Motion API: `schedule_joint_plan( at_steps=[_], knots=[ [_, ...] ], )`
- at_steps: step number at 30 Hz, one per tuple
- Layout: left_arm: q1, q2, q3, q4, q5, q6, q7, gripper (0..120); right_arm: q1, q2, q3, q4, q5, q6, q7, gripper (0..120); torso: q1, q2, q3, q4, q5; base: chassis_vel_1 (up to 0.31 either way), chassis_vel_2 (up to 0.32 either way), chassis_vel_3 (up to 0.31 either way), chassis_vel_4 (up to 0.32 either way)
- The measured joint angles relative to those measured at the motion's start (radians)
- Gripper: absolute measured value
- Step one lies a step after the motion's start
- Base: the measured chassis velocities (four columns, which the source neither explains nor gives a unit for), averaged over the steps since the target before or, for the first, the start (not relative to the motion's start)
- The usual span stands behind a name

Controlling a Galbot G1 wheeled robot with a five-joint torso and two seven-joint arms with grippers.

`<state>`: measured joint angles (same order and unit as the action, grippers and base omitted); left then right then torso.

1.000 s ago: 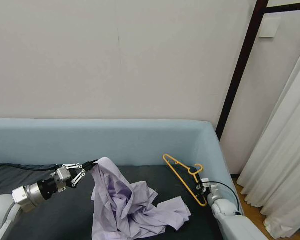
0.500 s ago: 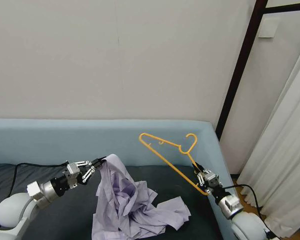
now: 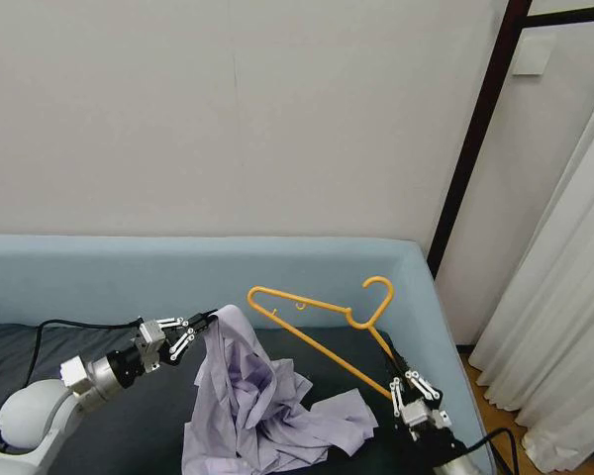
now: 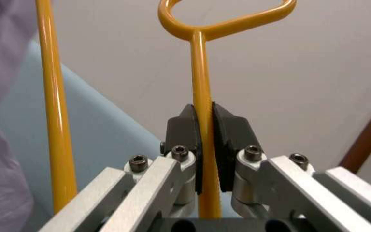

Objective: Pick up the clothes from the sofa and hang them on the clothes hanger.

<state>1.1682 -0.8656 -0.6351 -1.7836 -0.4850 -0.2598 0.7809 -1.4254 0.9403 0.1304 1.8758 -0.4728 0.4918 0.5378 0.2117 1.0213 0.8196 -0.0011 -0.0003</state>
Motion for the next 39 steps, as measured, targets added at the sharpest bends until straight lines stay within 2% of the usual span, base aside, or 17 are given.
schedule_joint_plan(
  at_steps=[4,8,18,27,32,36,39],
  knots=[
    [-0.002,0.006,0.000,0.000,-0.003,0.000,-0.003,0,-0.025,0.008,0.001,-0.017,-0.098,0.014,0.000,5,0.000,0.000,0.000,0.0000,0.0001,0.000,0.000,0.000,0.000],
    [0.000,0.006,-0.001,-0.005,-0.005,0.000,-0.005,0,-0.040,0.007,-0.007,-0.016,-0.168,-0.079,0.009,5,0.000,0.000,0.000,0.0000,0.0000,0.000,0.000,0.000,0.000],
    [0.008,-0.006,0.003,-0.024,-0.004,0.000,-0.005,0,-0.024,0.024,-0.052,-0.034,-0.178,-0.201,0.069,5,0.000,0.000,0.000,0.0000,0.0000,0.000,0.000,0.000,0.000],
    [0.030,-0.036,0.024,-0.074,0.008,0.000,0.003,0,-0.015,0.024,-0.079,0.015,-0.155,-0.283,0.073,5,0.000,0.000,0.000,-0.0001,0.0001,0.000,0.000,0.000,0.000],
    [0.074,-0.083,0.065,-0.113,0.045,-0.007,0.005,0,0.019,0.030,-0.105,0.029,-0.149,-0.304,0.052,5,0.000,0.000,0.000,0.0000,0.0001,0.000,0.000,0.000,0.000],
    [0.112,-0.164,0.108,-0.127,0.099,-0.027,0.004,0,0.072,0.025,-0.149,0.002,-0.150,-0.325,0.024,5,0.000,0.000,0.000,0.0001,0.0001,0.000,0.000,0.000,0.000],
    [0.123,-0.197,0.124,-0.126,0.112,-0.039,0.007,0,0.092,0.023,-0.167,-0.020,-0.156,-0.324,0.015,5,0.000,0.000,0.000,-0.0001,0.0003,0.000,0.000,0.000,0.000]
  ],
)
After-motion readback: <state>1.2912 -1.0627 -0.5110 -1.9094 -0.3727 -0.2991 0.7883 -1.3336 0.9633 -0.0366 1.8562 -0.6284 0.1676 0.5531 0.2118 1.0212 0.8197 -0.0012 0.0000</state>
